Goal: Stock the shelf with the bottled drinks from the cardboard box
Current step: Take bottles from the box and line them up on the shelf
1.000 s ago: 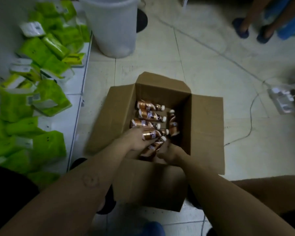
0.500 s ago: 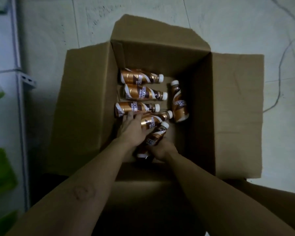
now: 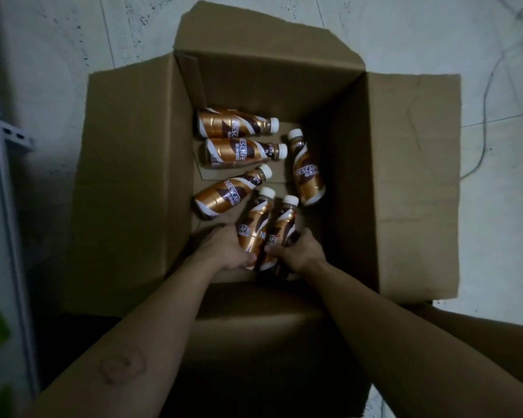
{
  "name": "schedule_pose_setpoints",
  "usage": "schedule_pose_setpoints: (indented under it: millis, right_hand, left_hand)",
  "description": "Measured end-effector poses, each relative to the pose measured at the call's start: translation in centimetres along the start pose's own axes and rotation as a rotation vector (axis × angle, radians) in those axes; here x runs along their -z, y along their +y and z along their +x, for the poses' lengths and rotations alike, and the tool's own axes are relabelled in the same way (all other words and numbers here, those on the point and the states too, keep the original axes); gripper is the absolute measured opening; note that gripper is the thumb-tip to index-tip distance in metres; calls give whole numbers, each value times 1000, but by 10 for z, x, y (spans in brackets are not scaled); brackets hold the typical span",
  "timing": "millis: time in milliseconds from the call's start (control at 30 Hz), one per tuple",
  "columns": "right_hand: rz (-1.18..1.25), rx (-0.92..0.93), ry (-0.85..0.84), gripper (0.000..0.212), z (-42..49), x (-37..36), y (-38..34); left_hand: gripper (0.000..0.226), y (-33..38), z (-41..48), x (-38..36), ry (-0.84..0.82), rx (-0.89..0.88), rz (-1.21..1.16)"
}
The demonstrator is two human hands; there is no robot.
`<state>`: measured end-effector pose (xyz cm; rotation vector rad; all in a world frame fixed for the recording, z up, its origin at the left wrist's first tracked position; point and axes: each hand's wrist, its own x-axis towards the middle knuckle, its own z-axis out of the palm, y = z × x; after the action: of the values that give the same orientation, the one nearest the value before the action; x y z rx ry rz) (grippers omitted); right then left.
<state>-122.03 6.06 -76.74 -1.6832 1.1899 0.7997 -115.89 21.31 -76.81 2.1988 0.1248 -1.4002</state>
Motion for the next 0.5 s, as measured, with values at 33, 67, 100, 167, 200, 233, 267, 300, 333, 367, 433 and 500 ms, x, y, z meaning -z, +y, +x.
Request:
schedule_pose_setpoints:
  millis: [33,67,100,167,200,233,267,300,333,367,433,500]
  right_hand:
    - [8,12,-30,78,0,1,1]
    - [5,18,-67,78,1,1,1]
    - [-8,22,-102,77,2,1,1]
    - [-33,28,-139,64,5,-1,1]
    - [-44,34,-146,53,6,-1,0]
    - [-47,36,-155,43,7,0,-2]
    - [-43,36,-169,37,6,1,-3]
    - [-38,33,-185,35,3,3,-4]
    - [-32,35,-198,37,1,5,-5]
    - [-22,48,-204,40,-4,8,-8]
    - [-1,112,-183,47,-16,15,-17]
    - [-12,218,-133,56,-33,27,-33]
  left_hand:
    - [76,-1,-1,-2,-22,16,-21]
    - [77,-2,-1,-5,-29,24,-54]
    - [77,-2,-1,-7,-25,27,-90]
    - [75,-2,0,-9,-9,37,-130]
    - [74,-1,0,-8,-4,47,-137]
    - [72,1,-1,-6,-2,59,-143]
    - [69,2,-2,-4,-1,71,-148]
    - [66,3,-6,-1,2,78,-154]
    - [64,5,-10,3,6,78,-161]
    - [63,6,-15,7,15,67,-169]
    - [64,13,-31,18,41,11,-201]
    - [65,25,-51,33,105,-64,-217]
